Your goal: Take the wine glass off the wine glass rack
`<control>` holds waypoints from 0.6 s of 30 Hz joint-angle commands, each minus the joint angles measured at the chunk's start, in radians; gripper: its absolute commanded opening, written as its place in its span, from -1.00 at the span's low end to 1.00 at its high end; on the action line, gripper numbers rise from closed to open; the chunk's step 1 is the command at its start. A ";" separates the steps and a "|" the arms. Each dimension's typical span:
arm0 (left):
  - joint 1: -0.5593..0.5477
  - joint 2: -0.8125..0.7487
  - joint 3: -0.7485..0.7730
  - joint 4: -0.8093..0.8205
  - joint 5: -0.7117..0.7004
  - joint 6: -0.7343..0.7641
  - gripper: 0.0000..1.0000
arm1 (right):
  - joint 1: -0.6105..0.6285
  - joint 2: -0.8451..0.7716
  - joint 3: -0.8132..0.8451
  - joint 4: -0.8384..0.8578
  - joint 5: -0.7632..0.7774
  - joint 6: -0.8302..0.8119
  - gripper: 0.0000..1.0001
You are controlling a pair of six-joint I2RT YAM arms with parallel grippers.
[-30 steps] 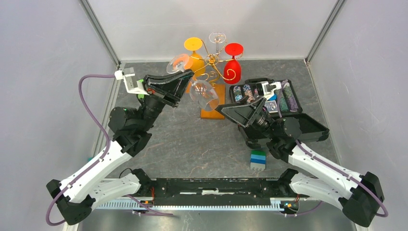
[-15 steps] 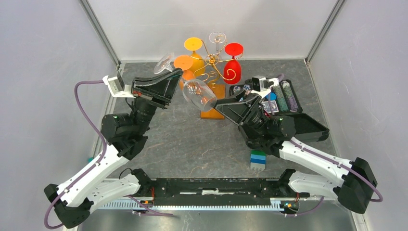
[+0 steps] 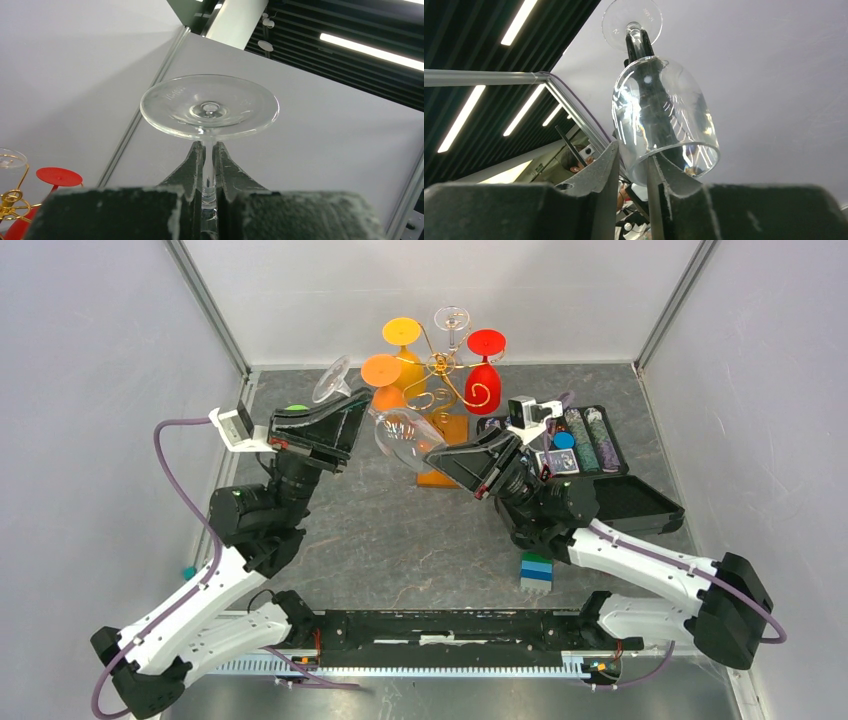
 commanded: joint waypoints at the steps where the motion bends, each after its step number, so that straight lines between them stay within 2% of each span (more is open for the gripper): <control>1: -0.002 -0.033 -0.030 0.113 0.007 -0.009 -0.95 | 0.015 0.016 0.051 0.086 0.034 -0.019 -0.47; 6: -0.003 -0.049 -0.069 0.202 0.028 0.014 -0.95 | 0.028 0.049 0.054 0.145 0.036 0.026 -0.65; 12: -0.003 -0.061 -0.080 0.230 0.046 0.033 -0.95 | 0.036 0.069 0.052 0.166 0.042 0.041 -0.99; 14: -0.001 -0.070 -0.085 0.230 0.067 0.039 -0.82 | 0.038 0.069 0.053 0.159 0.046 0.033 -0.99; 18: -0.003 -0.094 -0.102 0.221 0.071 0.055 -0.34 | 0.040 0.069 0.061 0.131 0.054 -0.003 -0.99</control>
